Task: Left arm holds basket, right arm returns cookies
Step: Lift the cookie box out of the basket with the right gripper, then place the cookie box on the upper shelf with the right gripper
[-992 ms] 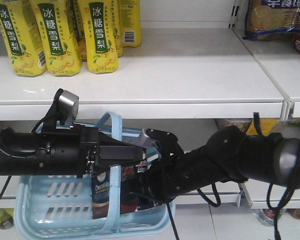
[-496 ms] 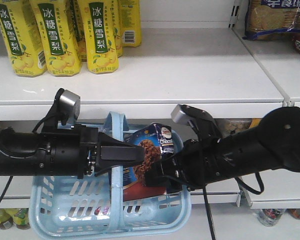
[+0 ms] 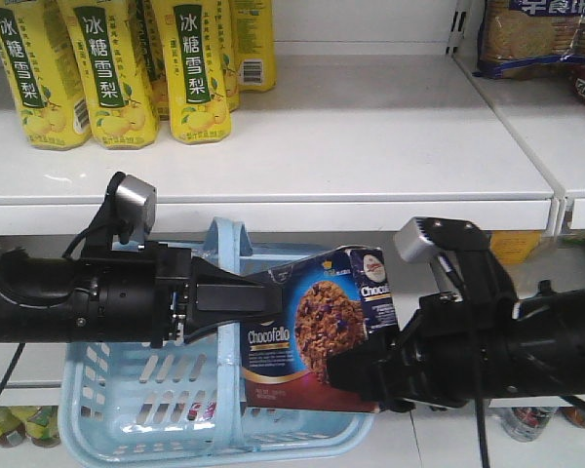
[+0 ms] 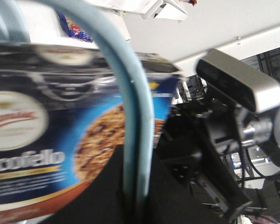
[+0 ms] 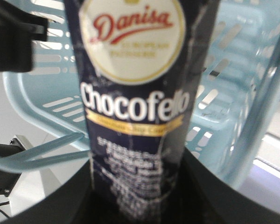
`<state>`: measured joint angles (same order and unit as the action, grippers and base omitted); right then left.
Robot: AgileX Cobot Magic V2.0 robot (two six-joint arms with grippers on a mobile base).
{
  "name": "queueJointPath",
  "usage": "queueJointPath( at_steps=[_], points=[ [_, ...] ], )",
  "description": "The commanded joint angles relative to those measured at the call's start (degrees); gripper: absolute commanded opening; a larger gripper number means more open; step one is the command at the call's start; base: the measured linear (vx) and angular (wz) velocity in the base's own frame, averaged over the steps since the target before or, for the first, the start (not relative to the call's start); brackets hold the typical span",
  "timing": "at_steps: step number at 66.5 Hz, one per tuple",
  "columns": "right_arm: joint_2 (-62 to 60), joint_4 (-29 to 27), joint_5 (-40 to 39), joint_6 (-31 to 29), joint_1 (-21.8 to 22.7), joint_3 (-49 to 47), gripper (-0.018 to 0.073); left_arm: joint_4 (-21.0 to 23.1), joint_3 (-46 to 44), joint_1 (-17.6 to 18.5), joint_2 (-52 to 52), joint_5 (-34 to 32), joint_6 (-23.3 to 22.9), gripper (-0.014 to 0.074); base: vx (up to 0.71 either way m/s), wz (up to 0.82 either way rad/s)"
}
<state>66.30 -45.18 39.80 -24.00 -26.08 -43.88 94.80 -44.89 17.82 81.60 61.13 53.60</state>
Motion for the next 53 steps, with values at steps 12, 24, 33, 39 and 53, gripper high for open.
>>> queueJointPath(
  at_steps=[12, 24, 33, 39, 53],
  points=[
    [-12.0, 17.3, 1.8, 11.8, 0.5, -3.7, 0.0090, 6.7, -2.0, 0.2, -1.9, 3.2, 0.7, -0.0006, 0.00, 0.00],
    [-16.9, 26.5, 2.8, 18.3, 0.5, -11.4, 0.0091, 6.7, -2.0, 0.2, -1.9, 3.2, 0.7, -0.0006, 0.00, 0.00],
    [-17.3, 31.8, 2.8, 21.4, 0.5, -17.9, 0.0094, 6.7, -2.0, 0.2, -1.9, 3.2, 0.7, -0.0006, 0.00, 0.00],
    [-16.7, 34.8, 1.6, 22.4, 0.5, -21.0, 0.0095, 6.7, -2.0, 0.2, -1.9, 3.2, 0.7, -0.0006, 0.00, 0.00],
    [-13.2, 42.2, -7.0, 28.2, 0.5, -23.8, 0.0097, 6.7, -2.0, 0.2, -1.9, 3.2, 0.7, -0.0006, 0.00, 0.00]
  ],
)
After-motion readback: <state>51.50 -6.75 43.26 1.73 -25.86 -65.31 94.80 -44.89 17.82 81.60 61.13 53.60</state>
